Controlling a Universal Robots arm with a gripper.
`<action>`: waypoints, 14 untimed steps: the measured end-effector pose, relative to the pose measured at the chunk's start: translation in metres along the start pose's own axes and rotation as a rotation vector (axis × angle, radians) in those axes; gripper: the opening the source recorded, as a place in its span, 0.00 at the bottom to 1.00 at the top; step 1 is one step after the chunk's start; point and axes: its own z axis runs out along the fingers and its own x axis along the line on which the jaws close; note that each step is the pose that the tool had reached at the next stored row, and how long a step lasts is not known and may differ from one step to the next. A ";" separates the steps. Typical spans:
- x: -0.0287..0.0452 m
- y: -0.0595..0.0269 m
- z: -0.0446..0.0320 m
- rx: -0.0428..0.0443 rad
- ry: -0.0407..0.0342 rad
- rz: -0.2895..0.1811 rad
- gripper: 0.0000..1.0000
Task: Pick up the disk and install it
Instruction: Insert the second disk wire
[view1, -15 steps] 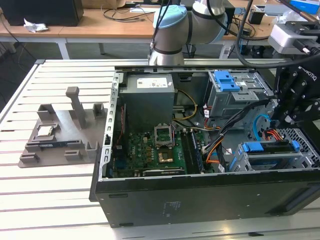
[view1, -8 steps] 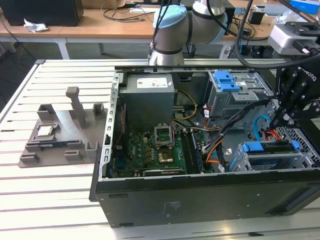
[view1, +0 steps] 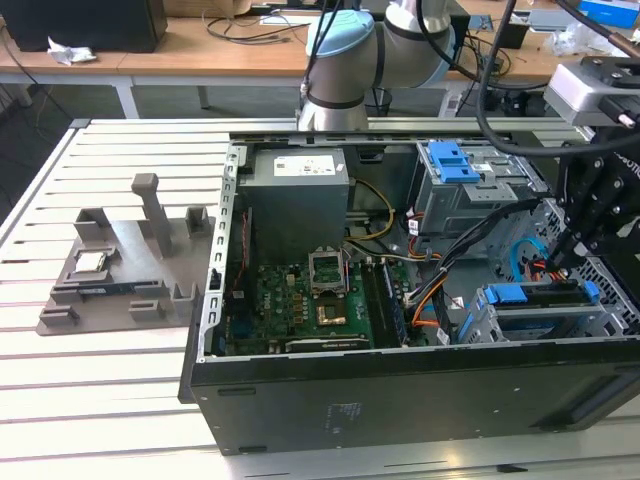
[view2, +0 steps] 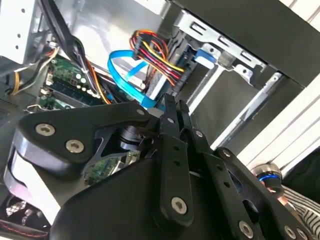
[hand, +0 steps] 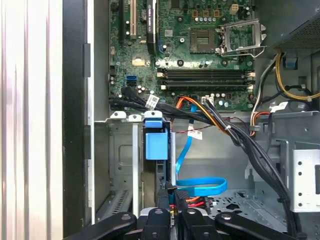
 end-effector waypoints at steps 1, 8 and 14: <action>0.0019 0.0000 0.0011 0.0000 -0.0001 0.000 0.16; 0.0066 -0.0005 0.0115 0.0001 -0.0026 -0.005 0.16; 0.0063 -0.0039 0.0141 0.0002 -0.0017 -0.015 0.16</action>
